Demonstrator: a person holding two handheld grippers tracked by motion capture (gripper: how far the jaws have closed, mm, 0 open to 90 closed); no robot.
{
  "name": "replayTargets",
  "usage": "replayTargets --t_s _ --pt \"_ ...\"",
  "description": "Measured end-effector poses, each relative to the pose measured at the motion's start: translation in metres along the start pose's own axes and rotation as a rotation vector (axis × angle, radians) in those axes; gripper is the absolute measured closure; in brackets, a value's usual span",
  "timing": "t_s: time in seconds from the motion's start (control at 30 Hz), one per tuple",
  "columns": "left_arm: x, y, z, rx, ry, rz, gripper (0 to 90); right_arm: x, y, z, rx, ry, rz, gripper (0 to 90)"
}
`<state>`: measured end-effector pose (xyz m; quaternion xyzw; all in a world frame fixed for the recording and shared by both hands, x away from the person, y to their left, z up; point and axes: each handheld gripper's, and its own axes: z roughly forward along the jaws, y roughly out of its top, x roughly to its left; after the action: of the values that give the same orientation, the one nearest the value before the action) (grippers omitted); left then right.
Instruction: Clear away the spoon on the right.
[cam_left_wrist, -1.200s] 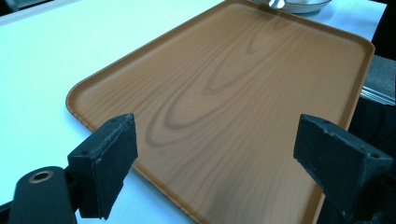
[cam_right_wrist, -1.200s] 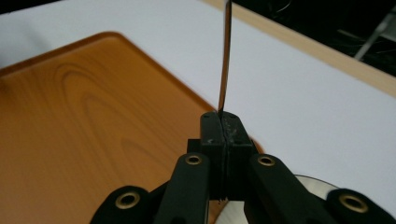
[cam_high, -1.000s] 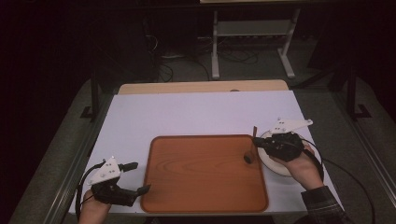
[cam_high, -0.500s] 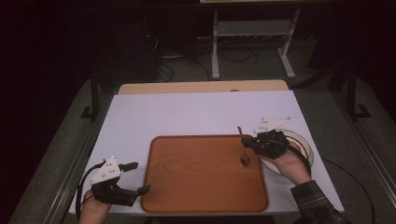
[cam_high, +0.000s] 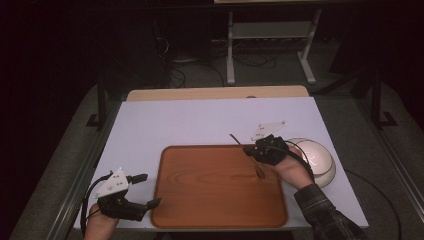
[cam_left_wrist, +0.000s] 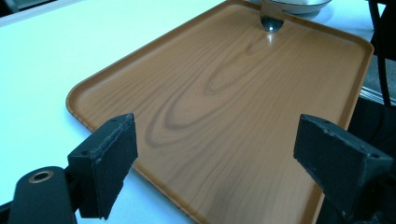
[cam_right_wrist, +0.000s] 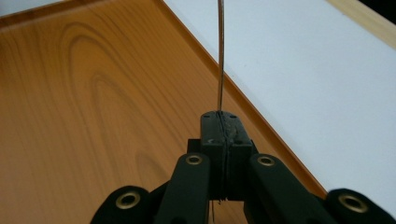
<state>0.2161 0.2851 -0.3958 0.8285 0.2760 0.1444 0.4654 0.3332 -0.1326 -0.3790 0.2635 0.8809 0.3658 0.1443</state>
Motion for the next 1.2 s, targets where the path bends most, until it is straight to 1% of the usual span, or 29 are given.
replayTargets --t_s 0.13,0.43,0.7,1.0,1.13,1.2 --pt "0.000 0.000 0.000 0.001 0.000 0.001 13.0 0.000 0.002 0.012 0.022 0.009 -0.004 88.6" --pt "0.000 0.000 -0.001 0.000 0.000 -0.001 13.0 0.000 0.004 0.041 0.090 0.028 -0.013 88.5" --pt "0.000 0.000 -0.001 0.002 0.000 0.000 13.0 0.000 0.001 0.057 0.144 0.040 -0.017 88.5" --pt "0.000 0.000 -0.001 0.003 -0.001 0.001 13.0 0.002 -0.004 0.068 0.197 0.045 -0.033 88.3" --pt "0.000 0.000 -0.001 0.002 -0.001 0.001 13.0 0.003 -0.005 0.069 0.196 0.046 -0.031 88.2" --pt "0.000 0.000 -0.001 0.002 -0.001 0.002 13.0 0.002 -0.005 0.069 0.199 0.049 -0.026 85.4"
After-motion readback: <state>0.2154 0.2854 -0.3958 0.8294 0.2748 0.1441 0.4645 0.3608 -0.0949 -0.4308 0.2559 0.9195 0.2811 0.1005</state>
